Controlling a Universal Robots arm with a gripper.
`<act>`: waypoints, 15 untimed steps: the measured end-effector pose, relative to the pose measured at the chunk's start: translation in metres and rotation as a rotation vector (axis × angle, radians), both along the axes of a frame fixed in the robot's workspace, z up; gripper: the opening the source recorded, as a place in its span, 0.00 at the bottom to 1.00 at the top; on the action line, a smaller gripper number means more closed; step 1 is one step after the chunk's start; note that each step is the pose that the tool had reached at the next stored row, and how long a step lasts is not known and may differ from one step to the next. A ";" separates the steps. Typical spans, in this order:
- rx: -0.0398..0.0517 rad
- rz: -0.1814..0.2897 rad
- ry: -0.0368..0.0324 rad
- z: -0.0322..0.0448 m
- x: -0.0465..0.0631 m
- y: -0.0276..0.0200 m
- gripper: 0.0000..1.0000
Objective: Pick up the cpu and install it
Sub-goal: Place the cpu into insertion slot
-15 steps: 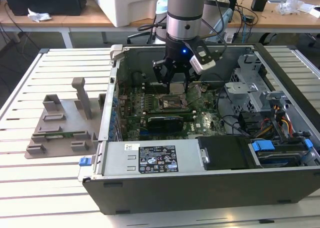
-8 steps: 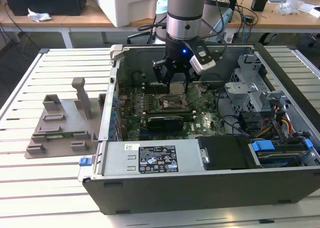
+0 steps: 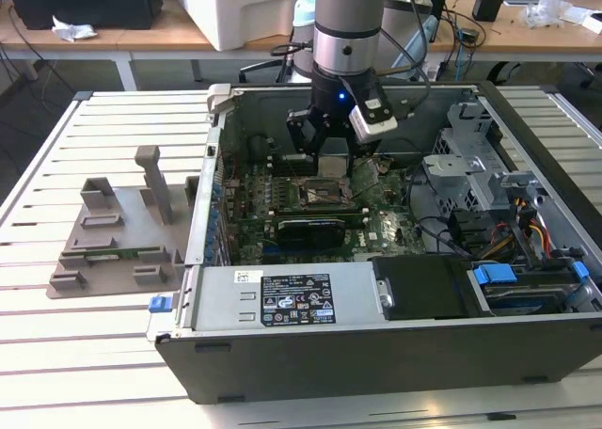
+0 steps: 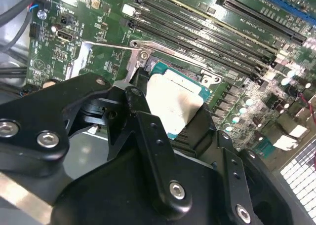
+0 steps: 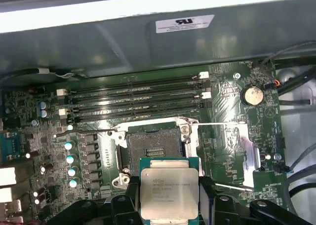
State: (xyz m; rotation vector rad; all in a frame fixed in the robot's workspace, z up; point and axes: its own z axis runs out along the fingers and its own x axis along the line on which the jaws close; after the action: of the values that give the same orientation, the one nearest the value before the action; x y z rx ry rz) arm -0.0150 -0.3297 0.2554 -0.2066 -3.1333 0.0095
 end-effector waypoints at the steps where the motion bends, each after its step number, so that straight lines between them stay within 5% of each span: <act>1: -0.0008 -0.007 0.0001 0.0001 0.000 -0.0001 0.55; 15: -0.0072 -0.246 0.0007 0.0000 0.000 -0.0001 0.55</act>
State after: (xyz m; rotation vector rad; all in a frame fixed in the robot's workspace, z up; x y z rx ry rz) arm -0.0150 -0.3297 0.2554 -0.5896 -3.0832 0.0205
